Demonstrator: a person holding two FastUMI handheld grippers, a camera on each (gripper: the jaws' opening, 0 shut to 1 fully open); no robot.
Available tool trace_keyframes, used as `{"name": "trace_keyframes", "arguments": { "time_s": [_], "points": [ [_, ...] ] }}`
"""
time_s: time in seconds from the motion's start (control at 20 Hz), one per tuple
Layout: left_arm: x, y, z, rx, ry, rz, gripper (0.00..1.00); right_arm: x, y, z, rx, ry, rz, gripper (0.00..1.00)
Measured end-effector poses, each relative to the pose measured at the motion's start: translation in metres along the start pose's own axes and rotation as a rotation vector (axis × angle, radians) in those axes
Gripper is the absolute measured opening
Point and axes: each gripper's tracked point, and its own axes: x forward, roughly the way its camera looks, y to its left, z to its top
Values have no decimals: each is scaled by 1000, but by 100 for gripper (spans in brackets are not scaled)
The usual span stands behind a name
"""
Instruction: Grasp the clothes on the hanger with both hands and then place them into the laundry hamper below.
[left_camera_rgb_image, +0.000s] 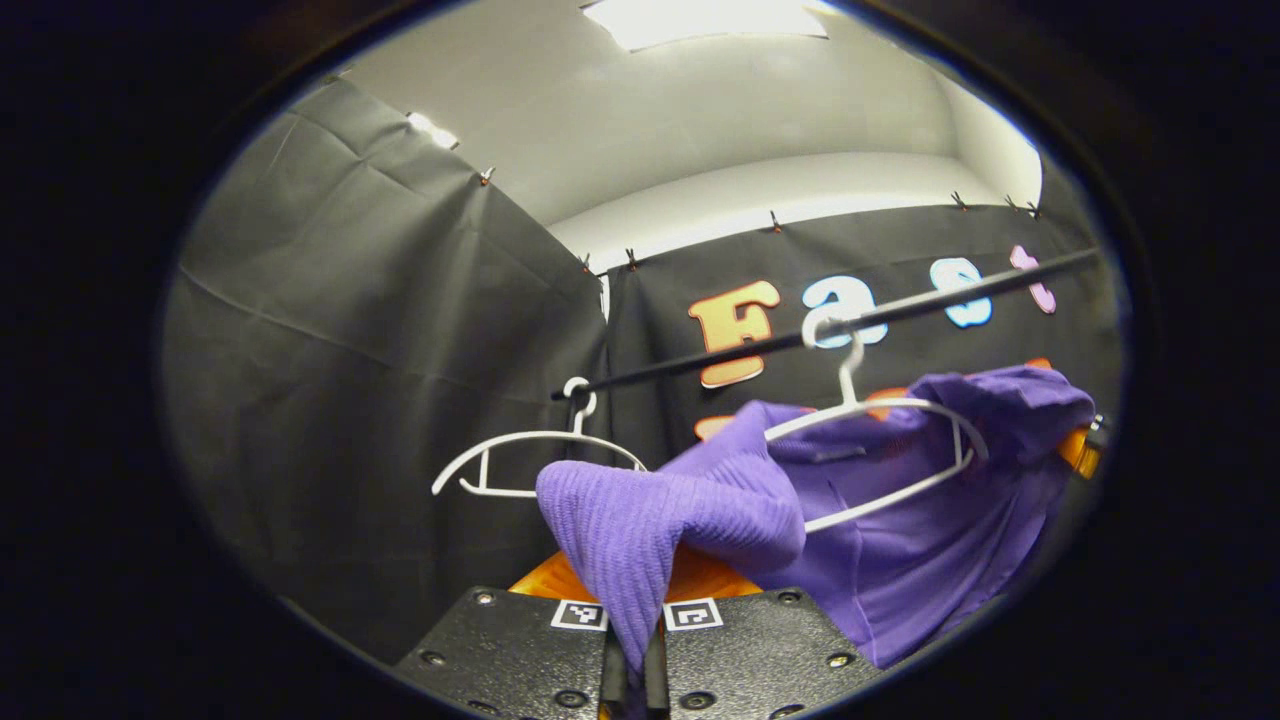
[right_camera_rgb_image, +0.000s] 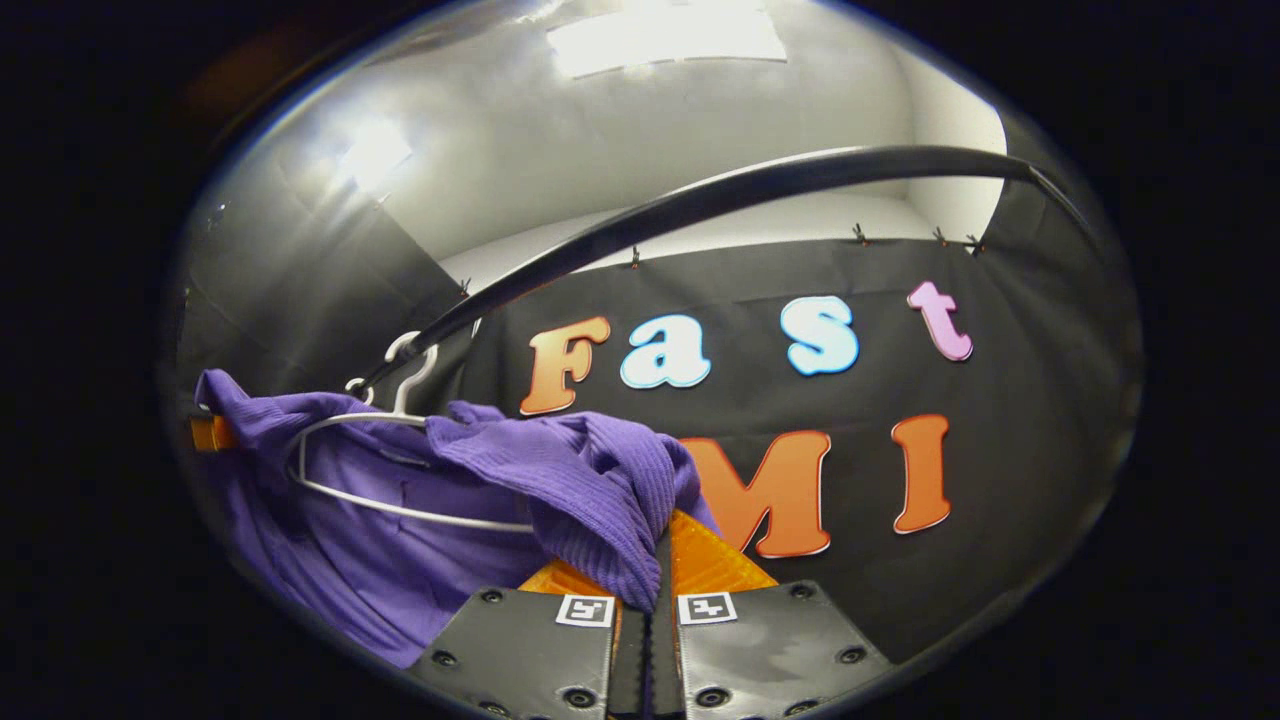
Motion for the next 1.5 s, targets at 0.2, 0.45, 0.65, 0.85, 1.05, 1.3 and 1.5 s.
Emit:
{"name": "trace_keyframes", "arguments": {
  "time_s": [0.2, 0.45, 0.65, 0.85, 1.05, 1.3, 1.5],
  "points": [
    [24, 36, 49, 53, -96, 82, 6, 22, -26, 7, 12, 13, -87, 10],
    [59, 84, 17, -48, -28, 156, 3, 48, -46, -12, 76, 85, -130, 10],
    [73, 117, -66, -117, 143, 226, 6, 66, -61, -34, 140, 109, -132, 10],
    [76, 114, -139, -160, 277, 226, 9, 81, -73, -40, 117, 79, -168, 10],
    [60, 104, -174, -127, 323, 208, 9, 88, -72, -50, 82, 89, -169, 5],
    [37, 96, -198, -120, 372, 177, 9, 101, -84, -67, 39, 112, -187, 5],
    [34, 92, -209, -80, 394, 150, 9, 115, -97, -100, 44, 173, -210, 10]
  ]
}}
